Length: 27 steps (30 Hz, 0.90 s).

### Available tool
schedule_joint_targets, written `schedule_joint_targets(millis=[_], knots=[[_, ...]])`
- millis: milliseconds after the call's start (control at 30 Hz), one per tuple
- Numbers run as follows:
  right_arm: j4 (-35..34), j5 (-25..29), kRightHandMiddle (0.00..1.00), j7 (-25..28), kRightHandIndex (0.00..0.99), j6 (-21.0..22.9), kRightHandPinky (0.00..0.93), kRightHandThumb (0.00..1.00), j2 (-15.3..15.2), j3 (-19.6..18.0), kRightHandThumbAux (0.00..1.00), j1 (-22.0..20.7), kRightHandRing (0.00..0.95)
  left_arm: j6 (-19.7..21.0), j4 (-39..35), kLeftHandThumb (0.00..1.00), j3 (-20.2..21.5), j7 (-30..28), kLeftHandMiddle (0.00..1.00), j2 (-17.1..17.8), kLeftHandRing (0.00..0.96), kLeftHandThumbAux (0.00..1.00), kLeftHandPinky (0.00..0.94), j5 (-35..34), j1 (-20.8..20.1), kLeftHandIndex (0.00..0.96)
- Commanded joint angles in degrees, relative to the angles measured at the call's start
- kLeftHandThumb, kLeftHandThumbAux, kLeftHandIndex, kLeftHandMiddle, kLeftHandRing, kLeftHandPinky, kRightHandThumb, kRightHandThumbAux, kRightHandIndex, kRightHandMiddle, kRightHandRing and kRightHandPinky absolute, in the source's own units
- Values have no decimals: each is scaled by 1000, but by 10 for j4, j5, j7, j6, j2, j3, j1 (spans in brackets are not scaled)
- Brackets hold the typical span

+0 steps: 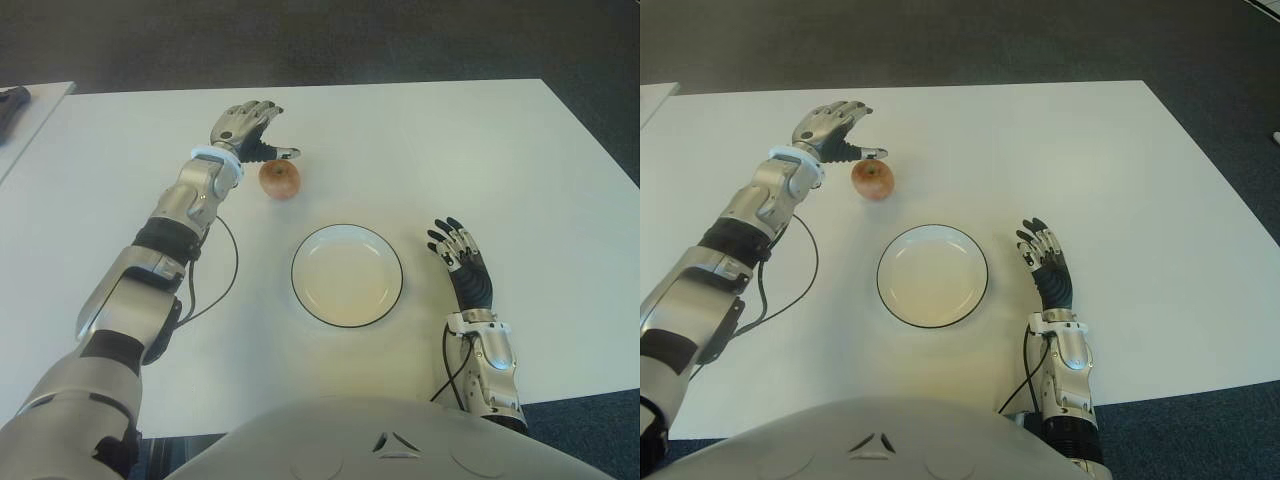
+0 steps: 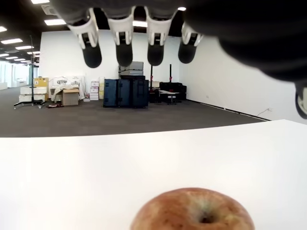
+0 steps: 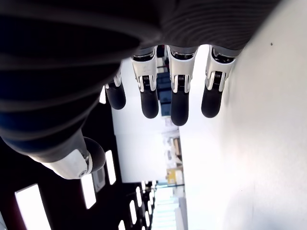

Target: Put the apples into the plate.

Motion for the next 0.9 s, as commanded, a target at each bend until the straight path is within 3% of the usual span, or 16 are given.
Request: schedule_joint_targets(millis=[33,400,900], knots=[[13,8,160,7,111,-9,201,348,3,-3,579,11,176,-1,30,343,-11,7,33,-10,31,232,91,-6,-8,46],[35,14,161,27,135,-42,208,335,-3,-10,585,10,174,-15,108,363,-29,36,27,-41,25,240,79,-8,-30,41],[20,9,153,21,135,-27,200,316,-9,-16,575,29,166,-35,192,375,-51,79,38,-76,39,247,96,-19,-36,46]])
